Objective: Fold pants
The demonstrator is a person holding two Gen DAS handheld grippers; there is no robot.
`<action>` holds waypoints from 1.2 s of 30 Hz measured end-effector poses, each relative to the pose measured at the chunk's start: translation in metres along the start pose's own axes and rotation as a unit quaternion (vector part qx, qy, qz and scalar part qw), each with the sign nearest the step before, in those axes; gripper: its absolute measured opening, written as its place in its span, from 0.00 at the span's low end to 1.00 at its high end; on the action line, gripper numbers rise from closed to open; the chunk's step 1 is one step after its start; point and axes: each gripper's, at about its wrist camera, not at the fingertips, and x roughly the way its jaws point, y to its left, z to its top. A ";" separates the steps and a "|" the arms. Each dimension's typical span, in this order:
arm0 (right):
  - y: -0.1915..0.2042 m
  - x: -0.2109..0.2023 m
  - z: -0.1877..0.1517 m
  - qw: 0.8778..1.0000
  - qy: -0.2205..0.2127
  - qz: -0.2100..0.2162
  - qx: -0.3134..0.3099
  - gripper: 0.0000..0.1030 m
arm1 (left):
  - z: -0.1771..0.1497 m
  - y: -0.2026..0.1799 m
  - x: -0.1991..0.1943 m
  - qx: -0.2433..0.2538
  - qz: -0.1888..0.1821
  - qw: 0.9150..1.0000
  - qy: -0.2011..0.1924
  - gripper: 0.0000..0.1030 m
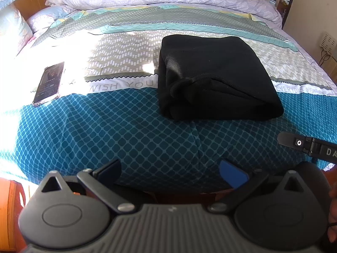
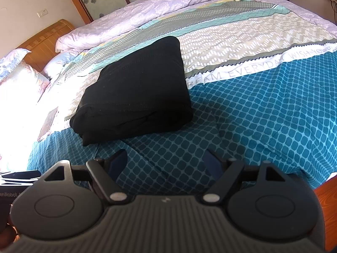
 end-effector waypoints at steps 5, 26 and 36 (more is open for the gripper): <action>0.000 -0.001 0.000 1.000 -0.003 0.000 -0.001 0.79 | 0.000 0.001 -0.001 -0.001 -0.002 1.000 -0.001 1.00; -0.003 0.004 -0.002 1.000 0.012 0.001 0.004 0.79 | -0.001 0.003 0.008 0.002 -0.006 1.000 0.014 1.00; -0.003 0.004 -0.002 1.000 0.011 0.001 0.004 0.79 | -0.001 0.002 0.007 0.002 -0.006 1.000 0.015 1.00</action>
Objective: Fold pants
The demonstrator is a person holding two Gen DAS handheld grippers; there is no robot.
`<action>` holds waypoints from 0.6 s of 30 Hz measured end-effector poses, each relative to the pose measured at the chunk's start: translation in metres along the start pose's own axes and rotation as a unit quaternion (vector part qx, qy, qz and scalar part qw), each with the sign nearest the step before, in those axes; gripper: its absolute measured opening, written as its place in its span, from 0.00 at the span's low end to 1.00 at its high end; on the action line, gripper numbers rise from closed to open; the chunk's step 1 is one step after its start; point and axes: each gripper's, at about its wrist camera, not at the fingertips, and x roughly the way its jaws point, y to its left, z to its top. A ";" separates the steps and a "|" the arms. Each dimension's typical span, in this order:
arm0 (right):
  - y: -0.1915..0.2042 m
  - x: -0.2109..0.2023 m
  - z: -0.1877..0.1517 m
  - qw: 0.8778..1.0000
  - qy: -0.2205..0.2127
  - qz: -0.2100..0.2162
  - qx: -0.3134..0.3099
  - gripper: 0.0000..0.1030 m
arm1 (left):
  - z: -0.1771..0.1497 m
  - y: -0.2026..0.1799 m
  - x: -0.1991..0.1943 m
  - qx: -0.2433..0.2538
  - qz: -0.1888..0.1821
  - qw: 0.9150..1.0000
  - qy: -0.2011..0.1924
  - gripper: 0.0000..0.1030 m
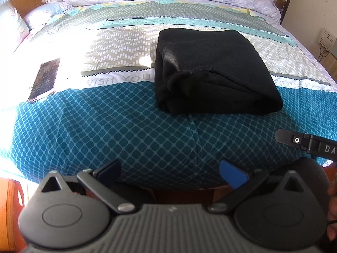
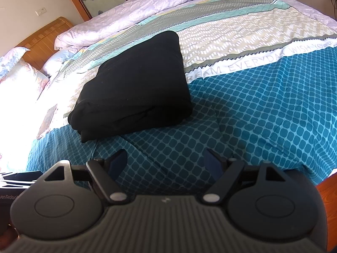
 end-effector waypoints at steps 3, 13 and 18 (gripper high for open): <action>0.000 0.000 0.000 1.000 0.000 0.000 0.000 0.79 | 0.000 0.000 0.000 0.000 0.000 1.000 0.000 1.00; -0.001 -0.001 0.002 1.000 -0.004 -0.001 -0.003 0.77 | 0.000 -0.001 -0.001 0.001 -0.005 1.000 -0.003 1.00; 0.000 -0.001 0.002 1.000 -0.003 -0.001 -0.003 0.77 | 0.000 -0.001 -0.001 0.001 -0.007 1.000 -0.002 1.00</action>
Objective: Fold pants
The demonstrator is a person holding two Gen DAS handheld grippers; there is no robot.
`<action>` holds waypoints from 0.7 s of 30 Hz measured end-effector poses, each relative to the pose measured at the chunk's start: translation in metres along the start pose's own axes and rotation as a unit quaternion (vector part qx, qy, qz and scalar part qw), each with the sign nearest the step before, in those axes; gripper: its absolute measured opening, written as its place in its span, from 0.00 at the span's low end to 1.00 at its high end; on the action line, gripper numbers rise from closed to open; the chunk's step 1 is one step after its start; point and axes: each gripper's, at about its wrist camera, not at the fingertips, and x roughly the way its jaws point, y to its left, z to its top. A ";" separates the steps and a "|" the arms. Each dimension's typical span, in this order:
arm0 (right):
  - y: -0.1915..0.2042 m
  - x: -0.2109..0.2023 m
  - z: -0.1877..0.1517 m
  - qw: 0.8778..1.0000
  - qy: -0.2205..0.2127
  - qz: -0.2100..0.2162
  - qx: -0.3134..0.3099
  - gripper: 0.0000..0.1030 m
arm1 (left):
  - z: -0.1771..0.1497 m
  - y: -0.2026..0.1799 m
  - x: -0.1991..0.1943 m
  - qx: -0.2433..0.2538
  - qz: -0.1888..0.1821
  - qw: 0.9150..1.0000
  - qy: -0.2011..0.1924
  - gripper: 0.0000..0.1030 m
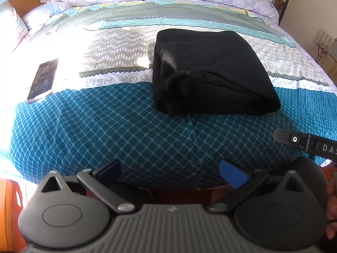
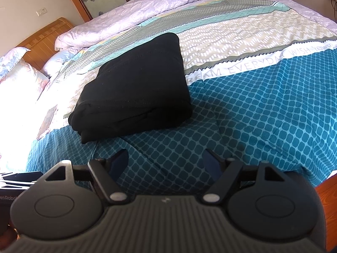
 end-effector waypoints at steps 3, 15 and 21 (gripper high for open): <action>0.000 0.000 0.000 1.000 0.000 0.000 0.000 0.77 | 0.000 0.001 0.000 -0.001 0.000 1.000 0.001 1.00; 0.000 0.000 0.000 1.000 0.000 0.000 -0.001 0.77 | 0.000 0.002 0.002 -0.002 -0.002 1.000 0.002 1.00; 0.000 0.000 0.000 1.000 0.001 0.001 -0.001 0.77 | 0.000 0.002 0.002 -0.002 -0.002 1.000 0.003 1.00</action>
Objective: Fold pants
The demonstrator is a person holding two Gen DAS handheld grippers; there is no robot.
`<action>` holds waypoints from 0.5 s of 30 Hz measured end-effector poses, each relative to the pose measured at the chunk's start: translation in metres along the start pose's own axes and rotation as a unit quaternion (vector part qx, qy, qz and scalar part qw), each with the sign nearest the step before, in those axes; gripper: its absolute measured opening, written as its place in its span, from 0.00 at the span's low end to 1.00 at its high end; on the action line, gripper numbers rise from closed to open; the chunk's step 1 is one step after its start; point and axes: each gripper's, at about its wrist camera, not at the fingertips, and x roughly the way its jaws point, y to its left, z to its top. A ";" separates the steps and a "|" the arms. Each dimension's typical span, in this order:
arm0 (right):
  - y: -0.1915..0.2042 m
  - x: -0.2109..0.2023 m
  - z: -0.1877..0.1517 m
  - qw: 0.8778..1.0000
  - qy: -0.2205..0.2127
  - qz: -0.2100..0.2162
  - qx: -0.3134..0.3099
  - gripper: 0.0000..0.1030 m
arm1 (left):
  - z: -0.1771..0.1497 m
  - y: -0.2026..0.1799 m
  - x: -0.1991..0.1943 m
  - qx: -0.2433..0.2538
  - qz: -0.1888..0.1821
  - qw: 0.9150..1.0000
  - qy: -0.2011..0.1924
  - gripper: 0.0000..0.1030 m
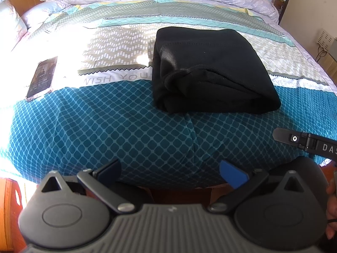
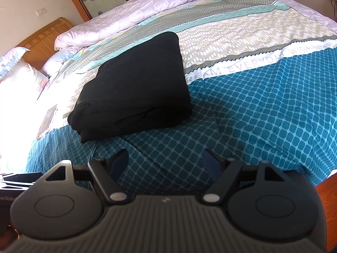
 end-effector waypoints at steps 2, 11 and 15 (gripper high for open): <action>0.000 0.000 0.000 1.000 0.000 0.000 0.000 0.77 | 0.000 0.000 0.000 0.000 0.000 1.000 0.000 1.00; 0.000 0.000 0.000 1.000 0.000 0.000 0.000 0.77 | -0.001 0.001 0.001 0.000 0.000 1.000 -0.001 1.00; 0.001 0.000 -0.001 1.000 -0.001 0.000 0.000 0.77 | 0.000 0.003 0.001 0.000 0.001 1.000 0.001 1.00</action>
